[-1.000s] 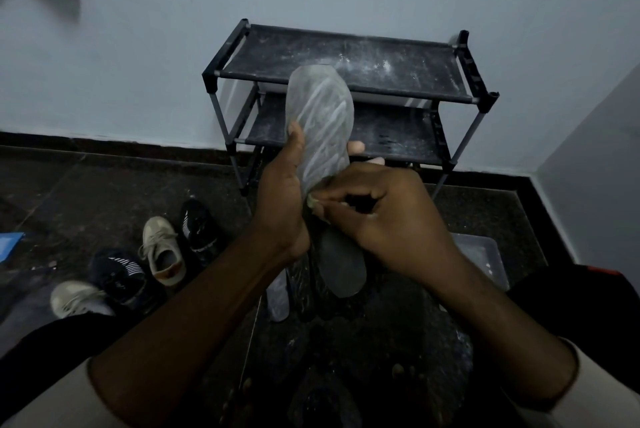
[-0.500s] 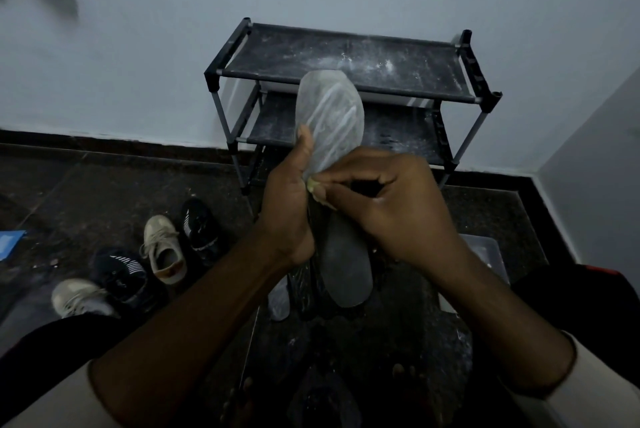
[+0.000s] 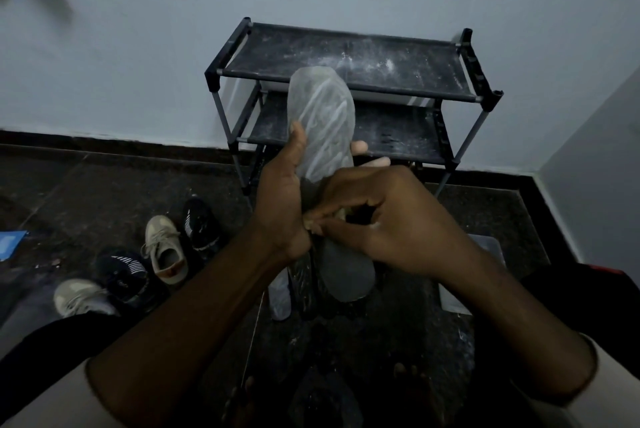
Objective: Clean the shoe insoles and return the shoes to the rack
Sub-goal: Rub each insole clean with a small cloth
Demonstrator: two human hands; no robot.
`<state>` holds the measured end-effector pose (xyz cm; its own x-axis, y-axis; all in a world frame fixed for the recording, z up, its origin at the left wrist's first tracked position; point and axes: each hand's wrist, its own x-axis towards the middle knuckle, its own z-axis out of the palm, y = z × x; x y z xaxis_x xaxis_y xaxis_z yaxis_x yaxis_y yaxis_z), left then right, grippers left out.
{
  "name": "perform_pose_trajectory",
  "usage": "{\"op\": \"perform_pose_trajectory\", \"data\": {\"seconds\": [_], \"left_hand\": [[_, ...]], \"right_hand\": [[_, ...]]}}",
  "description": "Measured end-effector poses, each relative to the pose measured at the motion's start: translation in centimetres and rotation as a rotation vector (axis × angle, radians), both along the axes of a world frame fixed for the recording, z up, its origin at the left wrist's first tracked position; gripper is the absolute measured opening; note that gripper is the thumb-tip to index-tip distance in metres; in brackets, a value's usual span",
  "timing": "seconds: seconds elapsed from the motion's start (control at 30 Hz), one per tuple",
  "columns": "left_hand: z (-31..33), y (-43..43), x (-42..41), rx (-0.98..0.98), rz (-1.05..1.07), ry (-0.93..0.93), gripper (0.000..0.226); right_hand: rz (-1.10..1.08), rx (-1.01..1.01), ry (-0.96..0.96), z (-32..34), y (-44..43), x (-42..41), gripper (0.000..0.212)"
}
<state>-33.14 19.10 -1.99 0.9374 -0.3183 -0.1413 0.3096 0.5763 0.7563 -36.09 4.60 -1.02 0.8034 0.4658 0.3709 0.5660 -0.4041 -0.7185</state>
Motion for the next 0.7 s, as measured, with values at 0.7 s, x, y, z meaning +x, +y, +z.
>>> {"op": "perform_pose_trajectory", "data": {"seconds": [0.7], "left_hand": [[-0.4,-0.5,-0.1,-0.018,-0.129,0.001,0.065]], "right_hand": [[-0.229,0.129,-0.070,0.0,0.4,0.3,0.010]]}}
